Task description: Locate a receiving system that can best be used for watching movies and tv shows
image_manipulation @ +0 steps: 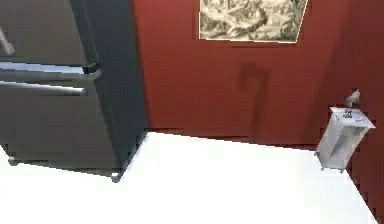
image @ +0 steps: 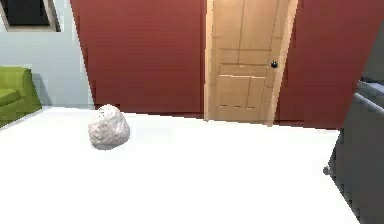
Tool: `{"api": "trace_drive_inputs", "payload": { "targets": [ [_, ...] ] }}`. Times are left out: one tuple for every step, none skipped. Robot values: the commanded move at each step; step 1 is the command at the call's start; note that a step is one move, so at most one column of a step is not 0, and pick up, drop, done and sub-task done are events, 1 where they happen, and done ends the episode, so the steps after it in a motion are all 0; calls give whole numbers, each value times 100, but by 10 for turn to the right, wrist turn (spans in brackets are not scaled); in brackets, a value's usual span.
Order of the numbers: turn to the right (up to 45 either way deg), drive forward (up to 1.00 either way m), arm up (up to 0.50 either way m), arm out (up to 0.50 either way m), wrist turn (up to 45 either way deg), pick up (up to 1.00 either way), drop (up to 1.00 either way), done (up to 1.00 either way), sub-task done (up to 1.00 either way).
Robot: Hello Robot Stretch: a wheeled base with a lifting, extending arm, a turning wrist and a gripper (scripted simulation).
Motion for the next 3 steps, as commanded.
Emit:
{"api": "trace_drive_inputs", "payload": {
  "targets": [
    [-240,0,0,0,0,0,0,0,0],
    [0,80,0,0,0,0,0,0,0],
    [-450,0,0,0,0,0,0,0,0]
  ]
}}
